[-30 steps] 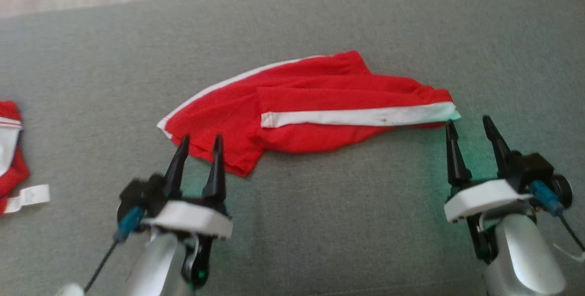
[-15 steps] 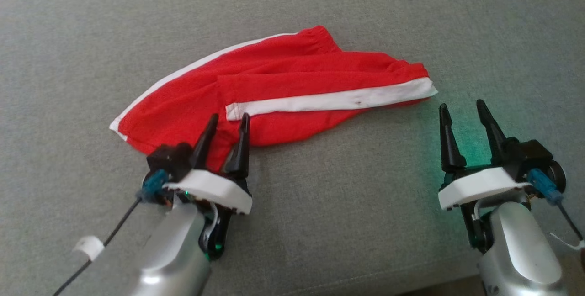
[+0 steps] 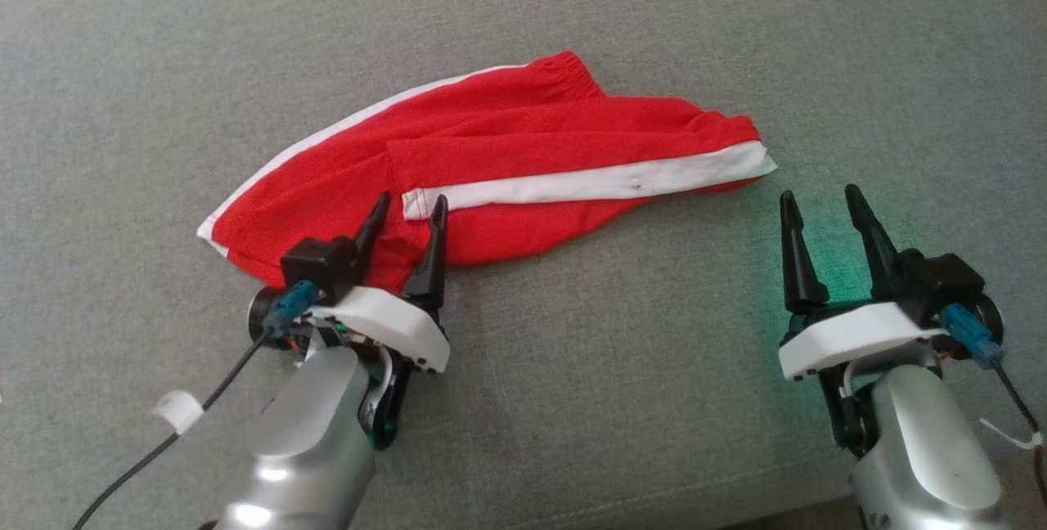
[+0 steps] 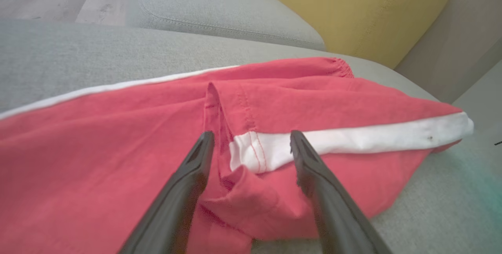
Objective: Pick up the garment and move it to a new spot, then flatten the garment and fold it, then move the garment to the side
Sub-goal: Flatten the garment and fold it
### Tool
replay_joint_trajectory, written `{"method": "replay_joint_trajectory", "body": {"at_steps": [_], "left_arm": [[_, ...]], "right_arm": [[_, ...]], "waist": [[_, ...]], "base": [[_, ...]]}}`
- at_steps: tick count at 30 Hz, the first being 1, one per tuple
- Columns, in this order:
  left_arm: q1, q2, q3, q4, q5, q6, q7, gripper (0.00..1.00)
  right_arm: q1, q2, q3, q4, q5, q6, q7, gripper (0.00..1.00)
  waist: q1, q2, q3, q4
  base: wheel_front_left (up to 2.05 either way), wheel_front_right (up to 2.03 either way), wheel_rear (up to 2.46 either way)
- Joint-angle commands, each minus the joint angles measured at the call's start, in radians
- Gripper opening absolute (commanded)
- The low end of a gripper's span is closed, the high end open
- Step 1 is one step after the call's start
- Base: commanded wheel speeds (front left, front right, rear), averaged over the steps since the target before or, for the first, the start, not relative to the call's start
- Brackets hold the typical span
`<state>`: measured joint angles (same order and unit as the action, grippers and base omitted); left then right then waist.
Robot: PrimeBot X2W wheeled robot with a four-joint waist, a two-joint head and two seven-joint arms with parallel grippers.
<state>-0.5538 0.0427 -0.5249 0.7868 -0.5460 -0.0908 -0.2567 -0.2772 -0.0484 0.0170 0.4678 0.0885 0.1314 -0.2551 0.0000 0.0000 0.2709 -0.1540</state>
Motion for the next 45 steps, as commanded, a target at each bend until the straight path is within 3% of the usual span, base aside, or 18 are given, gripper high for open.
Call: {"method": "replay_joint_trajectory", "body": {"at_steps": [1, 16, 17, 19, 21, 26, 35, 42, 45], "left_arm": [[-0.042, 0.008, 0.007, -0.011, -0.009, 0.006, -0.005, 1.00], [-0.102, 0.008, -0.123, 0.069, -0.118, -0.010, 0.000, 0.97], [-0.108, 0.008, -0.129, 0.077, -0.117, -0.011, -0.001, 0.90], [-0.121, 0.008, -0.131, 0.091, -0.119, -0.008, -0.002, 0.36], [-0.137, 0.008, -0.130, 0.101, -0.108, 0.002, -0.003, 0.00], [-0.139, 0.008, -0.106, 0.077, -0.092, 0.008, -0.005, 0.00], [-0.003, 0.024, 0.002, -0.075, -0.043, 0.008, -0.005, 0.00], [0.151, 0.052, 0.044, -0.086, -0.070, -0.004, -0.005, 0.00], [0.212, 0.075, 0.074, -0.086, -0.068, 0.013, -0.005, 0.00]], "right_arm": [[-0.015, -0.002, 0.026, -0.021, 0.011, -0.001, -0.007, 1.00], [-0.007, -0.002, 0.041, -0.003, 0.030, -0.001, -0.007, 1.00], [-0.007, -0.002, 0.042, -0.001, 0.031, -0.001, -0.007, 1.00], [-0.007, -0.002, 0.045, 0.002, 0.035, -0.001, -0.007, 1.00], [-0.006, -0.002, 0.048, 0.006, 0.040, -0.001, -0.007, 1.00], [0.014, -0.002, 0.029, 0.018, 0.045, -0.001, -0.007, 1.00], [0.095, -0.002, -0.010, 0.053, 0.060, -0.001, -0.007, 1.00], [0.132, -0.002, -0.012, 0.064, 0.076, -0.001, -0.007, 1.00], [0.136, -0.002, -0.008, 0.063, 0.078, -0.001, -0.007, 1.00]], "waist": [[0.0000, 0.0000, -0.005, 0.001], [0.0000, 0.0000, -0.026, -0.006], [0.0000, 0.0000, -0.027, -0.007], [0.0000, 0.0000, -0.029, -0.010], [0.0000, 0.0000, -0.033, -0.010], [0.0000, 0.0000, -0.062, 0.018], [0.0000, 0.0000, -0.182, 0.148], [0.0000, 0.0000, -0.234, 0.191], [0.0000, 0.0000, -0.237, 0.191]], "base": [[0.00, 0.00, 0.00], [0.00, 0.00, 0.00], [0.00, 0.00, 0.00], [0.00, 0.00, 0.00], [0.00, 0.00, 0.00], [0.00, 0.00, 0.00], [0.00, 0.00, 0.00], [0.00, 0.00, 0.00], [0.00, 0.00, 0.00]]}}
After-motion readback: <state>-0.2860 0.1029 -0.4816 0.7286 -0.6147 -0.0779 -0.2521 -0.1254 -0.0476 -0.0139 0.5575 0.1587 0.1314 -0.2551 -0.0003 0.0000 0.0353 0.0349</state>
